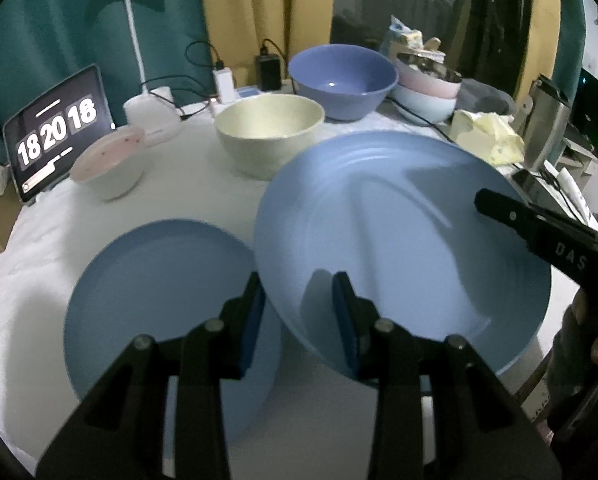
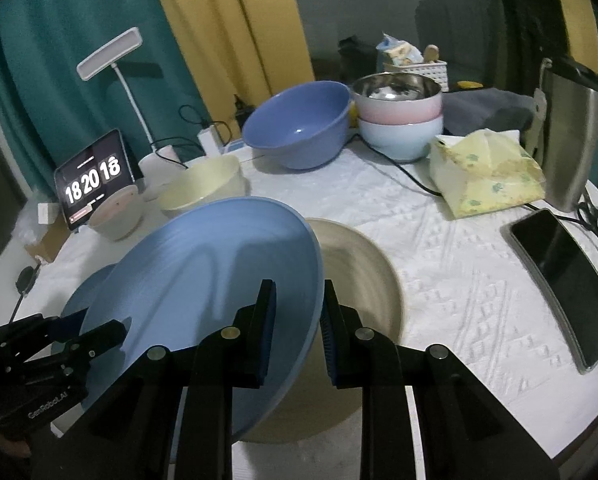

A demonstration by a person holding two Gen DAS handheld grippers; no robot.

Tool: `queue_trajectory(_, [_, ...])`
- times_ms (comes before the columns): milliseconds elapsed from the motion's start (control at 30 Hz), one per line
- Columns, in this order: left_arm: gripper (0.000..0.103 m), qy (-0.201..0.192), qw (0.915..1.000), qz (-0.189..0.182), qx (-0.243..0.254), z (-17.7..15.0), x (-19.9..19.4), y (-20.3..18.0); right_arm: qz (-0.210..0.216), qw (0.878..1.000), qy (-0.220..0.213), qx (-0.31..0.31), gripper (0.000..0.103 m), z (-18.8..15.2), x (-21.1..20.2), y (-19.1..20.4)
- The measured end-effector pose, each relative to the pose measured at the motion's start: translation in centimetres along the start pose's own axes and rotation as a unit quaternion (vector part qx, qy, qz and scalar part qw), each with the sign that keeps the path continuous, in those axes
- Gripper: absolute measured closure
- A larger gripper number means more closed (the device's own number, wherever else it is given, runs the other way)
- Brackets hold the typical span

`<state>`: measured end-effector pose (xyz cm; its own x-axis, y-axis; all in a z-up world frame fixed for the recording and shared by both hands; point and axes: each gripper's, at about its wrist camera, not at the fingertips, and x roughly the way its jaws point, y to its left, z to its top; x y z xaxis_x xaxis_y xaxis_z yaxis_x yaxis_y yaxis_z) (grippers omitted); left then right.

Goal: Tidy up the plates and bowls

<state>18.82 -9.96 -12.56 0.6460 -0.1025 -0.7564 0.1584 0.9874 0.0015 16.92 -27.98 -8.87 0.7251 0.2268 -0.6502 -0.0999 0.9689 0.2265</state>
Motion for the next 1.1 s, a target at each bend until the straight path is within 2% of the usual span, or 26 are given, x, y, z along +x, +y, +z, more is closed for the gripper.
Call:
queue_trajectory(400, [0.067, 0.02, 0.9997, 0.001, 0.017, 0.9, 2.2, -2.9, -0.001, 1.0, 0.007, 0.021, 0.08, 0.0, 0.9, -3.7])
queue_trajectory(1000, [0.066, 0.045, 0.9989, 0.001, 0.015, 0.7, 4.1, -3.0, -0.022, 0.999, 0.032, 0.016, 0.079, -0.3, 2.3, -4.1])
queue_trajectory(1100, [0.066, 0.046, 0.9988, 0.0, 0.014, 0.7, 4.2, -3.0, -0.024, 0.999, 0.031, 0.011, 0.074, -0.1, 2.3, -3.9])
